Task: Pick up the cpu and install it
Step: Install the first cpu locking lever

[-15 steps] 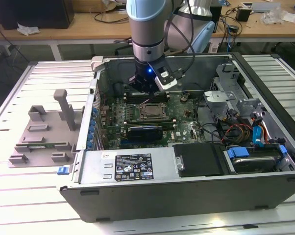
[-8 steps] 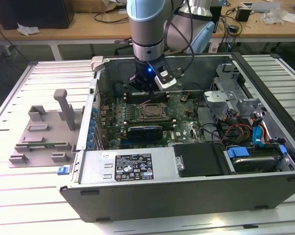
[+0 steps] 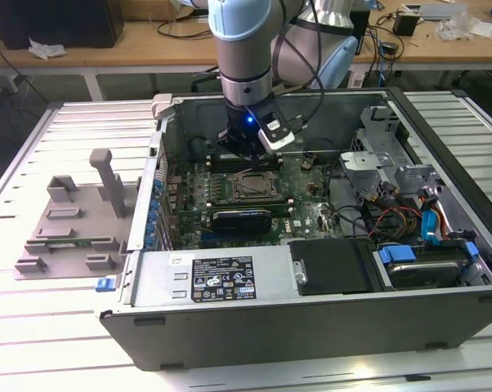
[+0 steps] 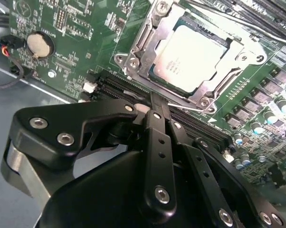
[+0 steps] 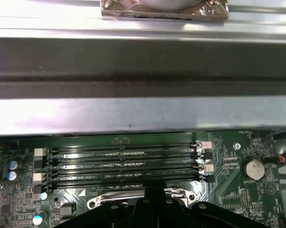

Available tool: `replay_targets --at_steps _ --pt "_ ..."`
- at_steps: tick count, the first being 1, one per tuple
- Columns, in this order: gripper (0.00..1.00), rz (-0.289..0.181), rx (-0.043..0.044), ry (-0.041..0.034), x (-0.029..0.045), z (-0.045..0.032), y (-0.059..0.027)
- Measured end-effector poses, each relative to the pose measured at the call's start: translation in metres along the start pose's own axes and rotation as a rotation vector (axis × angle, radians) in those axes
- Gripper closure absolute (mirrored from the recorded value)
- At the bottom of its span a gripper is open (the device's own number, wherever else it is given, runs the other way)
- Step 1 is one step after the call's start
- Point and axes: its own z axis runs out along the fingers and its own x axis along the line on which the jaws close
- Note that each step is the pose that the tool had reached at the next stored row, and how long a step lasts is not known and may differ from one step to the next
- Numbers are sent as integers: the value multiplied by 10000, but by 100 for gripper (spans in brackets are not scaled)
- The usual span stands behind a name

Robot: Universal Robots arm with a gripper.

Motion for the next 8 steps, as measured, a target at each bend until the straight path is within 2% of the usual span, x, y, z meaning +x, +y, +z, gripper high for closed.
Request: replay_targets --at_steps 1,5,8 --pt "89 139 32 -22 1 3 6" --pt "89 214 58 -35 6 17 64" --pt "89 246 65 -63 30 23 66"
